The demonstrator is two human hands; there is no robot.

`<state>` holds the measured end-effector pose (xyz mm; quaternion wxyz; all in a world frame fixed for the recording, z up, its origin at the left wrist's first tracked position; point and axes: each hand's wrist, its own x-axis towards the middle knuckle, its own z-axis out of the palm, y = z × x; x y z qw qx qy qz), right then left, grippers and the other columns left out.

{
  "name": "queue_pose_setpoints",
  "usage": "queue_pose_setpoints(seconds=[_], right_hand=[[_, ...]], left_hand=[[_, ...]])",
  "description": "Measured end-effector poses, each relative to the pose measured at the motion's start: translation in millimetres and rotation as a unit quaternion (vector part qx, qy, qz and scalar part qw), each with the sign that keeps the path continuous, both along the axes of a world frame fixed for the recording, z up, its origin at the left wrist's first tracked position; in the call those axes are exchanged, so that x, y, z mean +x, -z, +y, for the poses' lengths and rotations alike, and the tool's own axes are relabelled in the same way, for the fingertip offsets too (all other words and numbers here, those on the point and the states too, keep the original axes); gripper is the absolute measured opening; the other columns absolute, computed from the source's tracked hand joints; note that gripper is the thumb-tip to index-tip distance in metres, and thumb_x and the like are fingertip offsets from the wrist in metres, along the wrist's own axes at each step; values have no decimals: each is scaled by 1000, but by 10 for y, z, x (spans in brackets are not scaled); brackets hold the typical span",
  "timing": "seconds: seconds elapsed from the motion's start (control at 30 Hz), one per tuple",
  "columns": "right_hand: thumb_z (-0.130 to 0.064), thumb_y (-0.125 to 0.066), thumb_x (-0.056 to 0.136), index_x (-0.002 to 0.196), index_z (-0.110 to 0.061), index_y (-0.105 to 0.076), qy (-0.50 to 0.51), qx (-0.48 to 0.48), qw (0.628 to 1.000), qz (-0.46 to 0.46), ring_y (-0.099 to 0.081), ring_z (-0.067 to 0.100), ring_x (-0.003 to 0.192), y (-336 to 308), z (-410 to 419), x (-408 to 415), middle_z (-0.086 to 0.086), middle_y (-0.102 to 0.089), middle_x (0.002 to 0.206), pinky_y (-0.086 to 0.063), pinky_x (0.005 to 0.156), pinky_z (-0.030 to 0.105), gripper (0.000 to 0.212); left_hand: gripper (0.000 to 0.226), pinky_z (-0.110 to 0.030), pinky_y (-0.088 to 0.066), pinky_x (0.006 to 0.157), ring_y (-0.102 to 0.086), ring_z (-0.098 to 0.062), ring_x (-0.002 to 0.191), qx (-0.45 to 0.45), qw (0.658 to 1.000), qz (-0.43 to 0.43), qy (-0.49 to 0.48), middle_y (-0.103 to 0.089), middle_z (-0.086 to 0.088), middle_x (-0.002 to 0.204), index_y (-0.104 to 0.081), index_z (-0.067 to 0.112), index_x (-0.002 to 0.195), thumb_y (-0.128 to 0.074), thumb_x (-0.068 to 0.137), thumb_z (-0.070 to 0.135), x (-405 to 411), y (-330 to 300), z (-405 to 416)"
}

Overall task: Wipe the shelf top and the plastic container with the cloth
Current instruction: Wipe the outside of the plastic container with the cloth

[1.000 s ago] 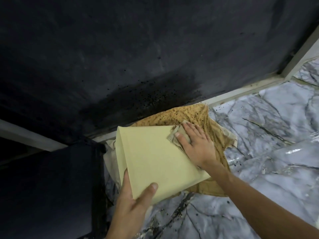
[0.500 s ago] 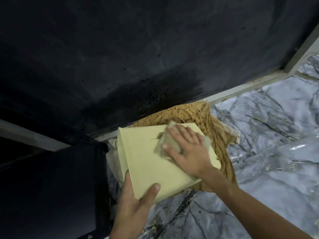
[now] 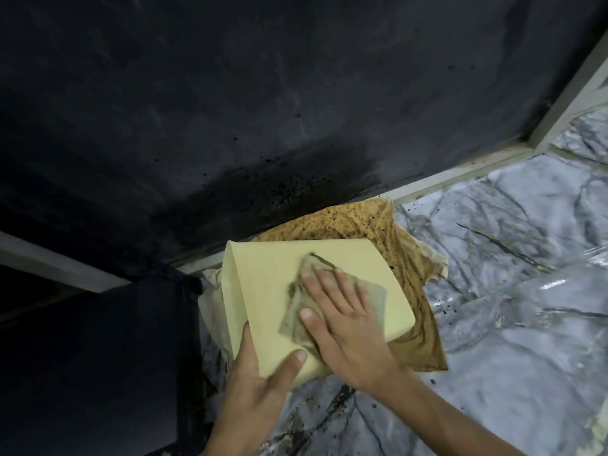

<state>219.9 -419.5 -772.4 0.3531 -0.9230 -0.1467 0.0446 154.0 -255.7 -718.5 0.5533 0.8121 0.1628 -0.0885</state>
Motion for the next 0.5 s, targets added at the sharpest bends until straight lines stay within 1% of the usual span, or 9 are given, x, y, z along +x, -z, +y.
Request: queue_pose_setpoints(seconds=[0.07,0.1,0.13,0.17,0.23,0.3,0.4,0.43,0.5], right_hand=[[-66,-14,97,154,-46,-10,-40,-15,999,-8,7,10,149,-57,84,280,-18,-7,164,7,118,43,61],[-70,-13,94,153,-50,-8,-39,-26,999,6,7,11,149,-34,76,408,-19,-5,163,6,118,44,62],[-74,-10,92,151,-53,-4,-24,-40,999,24,7,11,149,24,30,517,-20,-2,163,6,118,46,63],[-76,-7,91,151,-55,-1,3,-53,998,42,7,12,149,113,-56,602,-19,0,163,5,118,47,64],[-78,-7,90,151,-55,-2,71,-65,992,86,4,14,149,320,-312,718,-18,-1,163,0,119,47,65],[-78,-14,90,151,-53,-11,118,-24,986,114,-5,12,149,499,-577,754,-17,-9,163,-11,116,40,66],[-71,-27,94,149,-44,-33,164,66,981,83,-30,12,143,659,-785,723,-13,-33,157,-28,107,31,62],[-66,-32,96,148,-39,-39,173,86,979,70,-39,14,138,679,-822,704,-8,-42,153,-31,105,28,59],[-56,-40,99,144,-28,-50,172,99,979,36,-51,18,128,687,-888,687,0,-55,144,-36,101,22,54]], left_hand=[[66,-14,-58,83,-69,8,109,0,1000,-2,-5,-72,30,122,-51,43,140,-84,88,17,-2,18,7],[64,-8,-56,78,-69,9,107,-5,1000,2,-14,-72,31,120,-52,43,136,-82,87,14,-3,28,9],[62,-4,-54,76,-68,12,106,-10,1000,4,-24,-72,33,118,-52,44,133,-82,86,16,-3,32,8],[61,-4,-54,75,-66,14,106,-15,999,9,-31,-71,36,117,-52,46,131,-82,84,21,-5,23,3],[63,-10,-53,79,-64,17,106,-23,999,22,-30,-68,39,118,-48,48,133,-85,83,36,-2,-4,-11],[64,-14,-50,84,-65,16,106,-30,999,37,-23,-69,37,119,-47,48,134,-83,82,39,2,-7,-14],[56,-8,-54,79,-71,10,101,-81,992,93,-25,-78,27,112,-58,36,131,-85,87,16,15,-5,-6],[58,-11,-56,79,-74,6,100,-111,987,116,-24,-81,21,111,-60,31,131,-87,83,11,40,-40,3],[66,-25,-60,82,-78,-10,104,-179,973,139,-42,-82,7,115,-63,27,132,-89,74,11,204,-160,67]])
